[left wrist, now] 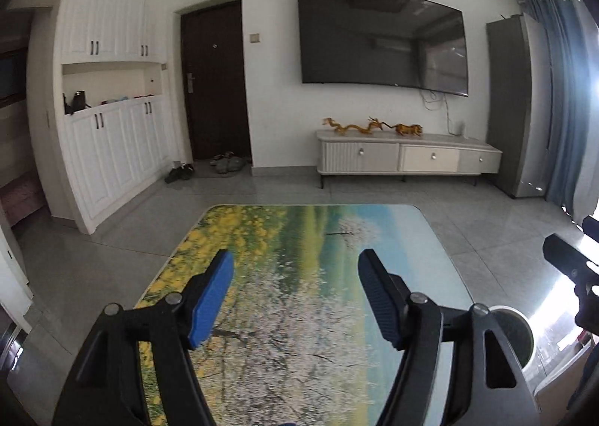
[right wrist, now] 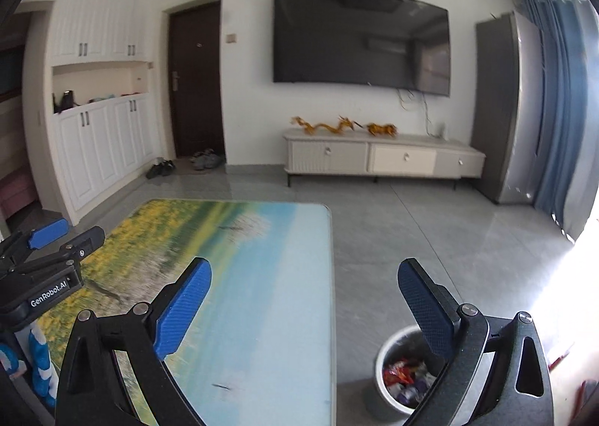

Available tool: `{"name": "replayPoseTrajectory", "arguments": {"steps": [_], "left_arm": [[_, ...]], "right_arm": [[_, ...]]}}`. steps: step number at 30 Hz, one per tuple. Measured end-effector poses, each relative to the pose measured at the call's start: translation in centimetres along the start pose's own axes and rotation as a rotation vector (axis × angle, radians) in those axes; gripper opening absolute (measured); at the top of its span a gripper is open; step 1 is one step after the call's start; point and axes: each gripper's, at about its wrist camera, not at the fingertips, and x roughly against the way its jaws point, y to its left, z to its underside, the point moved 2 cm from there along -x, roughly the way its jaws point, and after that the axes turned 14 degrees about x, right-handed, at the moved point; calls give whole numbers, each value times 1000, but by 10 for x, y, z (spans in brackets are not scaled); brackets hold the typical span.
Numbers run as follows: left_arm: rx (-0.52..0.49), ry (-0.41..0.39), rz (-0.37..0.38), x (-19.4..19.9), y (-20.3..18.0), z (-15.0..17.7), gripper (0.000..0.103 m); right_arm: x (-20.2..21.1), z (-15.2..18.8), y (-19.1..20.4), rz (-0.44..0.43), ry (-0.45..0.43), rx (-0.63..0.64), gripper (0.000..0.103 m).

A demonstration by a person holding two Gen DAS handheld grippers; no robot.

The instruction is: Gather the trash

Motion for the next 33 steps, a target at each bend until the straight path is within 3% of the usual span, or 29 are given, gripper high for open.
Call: {"name": "replayPoseTrajectory", "arguments": {"steps": [6, 11, 33], "left_arm": [[74, -88, -59, 23, 36, -8, 75], [62, -138, -73, 36, 37, -4, 78], [-15, -149, -19, 49, 5, 11, 78]], "right_arm": [[14, -17, 56, -21, -69, 65, 100], [26, -14, 75, -6, -100, 89, 102], [49, 0, 33, 89, -149, -7, 103]]}}
